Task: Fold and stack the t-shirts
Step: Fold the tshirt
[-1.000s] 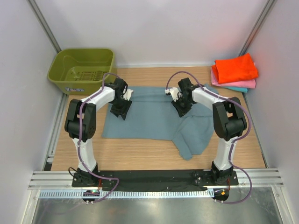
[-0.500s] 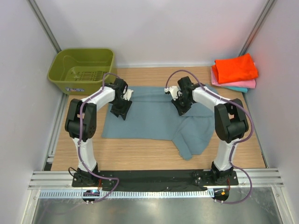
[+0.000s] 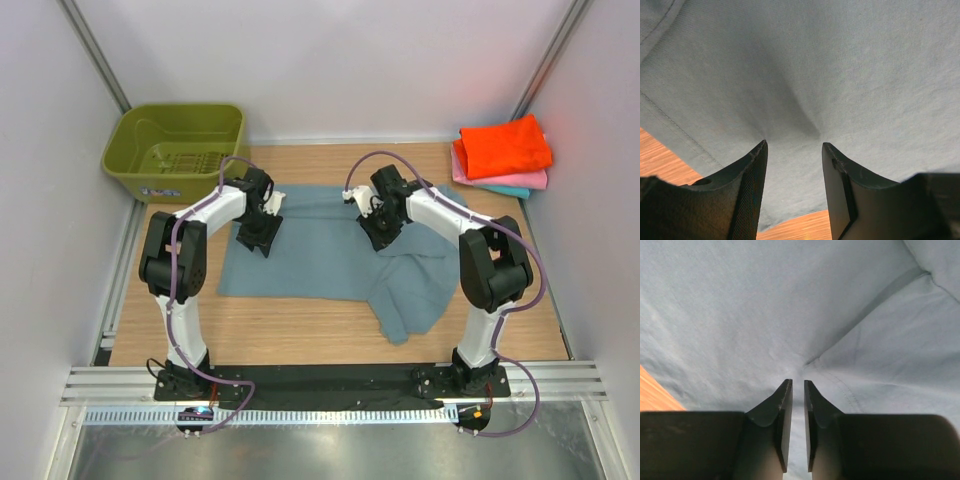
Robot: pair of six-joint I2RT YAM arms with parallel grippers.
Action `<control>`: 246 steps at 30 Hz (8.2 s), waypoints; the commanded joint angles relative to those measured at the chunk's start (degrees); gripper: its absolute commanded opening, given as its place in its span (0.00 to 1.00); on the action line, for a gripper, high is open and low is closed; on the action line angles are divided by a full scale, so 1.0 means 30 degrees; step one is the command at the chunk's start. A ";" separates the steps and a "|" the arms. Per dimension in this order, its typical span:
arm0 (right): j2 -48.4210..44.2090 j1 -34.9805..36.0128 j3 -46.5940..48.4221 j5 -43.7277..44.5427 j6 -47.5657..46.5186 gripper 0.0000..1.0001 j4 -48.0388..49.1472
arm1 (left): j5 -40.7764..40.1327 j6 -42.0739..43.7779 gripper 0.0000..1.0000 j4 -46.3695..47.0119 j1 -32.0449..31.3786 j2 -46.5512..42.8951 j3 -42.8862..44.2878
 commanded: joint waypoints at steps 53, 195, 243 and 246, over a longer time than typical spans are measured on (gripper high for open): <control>-0.0792 -1.3138 -0.2972 -0.4641 0.5944 0.33 0.0170 | -0.0119 -0.0079 0.49 -0.0402 -0.0504 0.0870 0.1385; -0.5063 -1.2786 -0.0946 -0.5518 -0.1117 0.43 -0.2671 | -0.2784 0.2091 0.55 -0.2426 -0.4488 -0.2966 0.3707; 0.5859 -1.0237 0.6168 0.0482 0.2429 0.46 0.0933 | -0.7472 0.4286 0.56 0.1092 -0.0182 0.7841 1.0877; 0.6298 -1.0675 0.6431 0.0954 0.2311 0.46 0.0932 | -0.7531 0.4375 0.56 0.1180 -0.0181 0.8017 1.0965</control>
